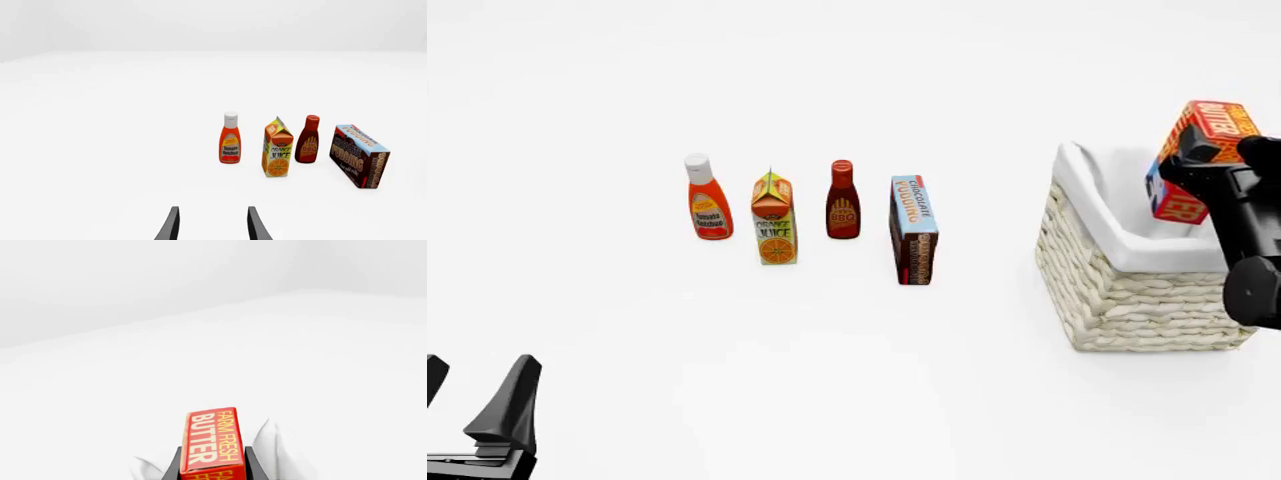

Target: Pick the butter and place it in the basket.

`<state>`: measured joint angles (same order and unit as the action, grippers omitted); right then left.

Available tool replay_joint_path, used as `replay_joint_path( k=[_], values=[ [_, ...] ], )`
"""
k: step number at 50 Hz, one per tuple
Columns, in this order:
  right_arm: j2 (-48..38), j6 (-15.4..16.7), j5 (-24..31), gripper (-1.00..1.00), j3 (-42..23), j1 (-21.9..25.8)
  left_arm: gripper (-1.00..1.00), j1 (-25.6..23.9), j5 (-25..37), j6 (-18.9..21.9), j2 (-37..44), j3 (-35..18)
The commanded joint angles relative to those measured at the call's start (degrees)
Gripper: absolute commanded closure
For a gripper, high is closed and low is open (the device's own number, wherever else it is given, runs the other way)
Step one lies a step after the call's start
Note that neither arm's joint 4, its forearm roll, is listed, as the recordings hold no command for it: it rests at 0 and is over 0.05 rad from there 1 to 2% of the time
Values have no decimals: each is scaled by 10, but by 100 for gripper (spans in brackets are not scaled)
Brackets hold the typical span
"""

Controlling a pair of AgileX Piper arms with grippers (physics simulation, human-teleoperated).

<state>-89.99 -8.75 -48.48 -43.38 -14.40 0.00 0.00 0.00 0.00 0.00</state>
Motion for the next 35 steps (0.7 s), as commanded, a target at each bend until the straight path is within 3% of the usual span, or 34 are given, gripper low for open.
replay_joint_path(
  k=[1, 20, 23, 25, 26, 35],
  values=[
    [-7, -6, -8, 100, -12, -1, -100, 0, 0, 0, 0, 0],
    [-25, 3, -20, 100, -14, -1, -100, 0, 0, 0, 0, 0],
    [-29, 9, -16, 100, -15, 1, -100, 0, 0, 0, 0, 0],
    [-44, 6, 17, 100, -37, 1, -100, 0, 0, 0, 0, 0],
    [-43, 16, 14, -100, -35, 3, -100, 0, 0, 0, 0, 0],
    [-17, 20, -5, -100, -15, 3, -100, 0, 0, 0, 0, 0]
  ],
)
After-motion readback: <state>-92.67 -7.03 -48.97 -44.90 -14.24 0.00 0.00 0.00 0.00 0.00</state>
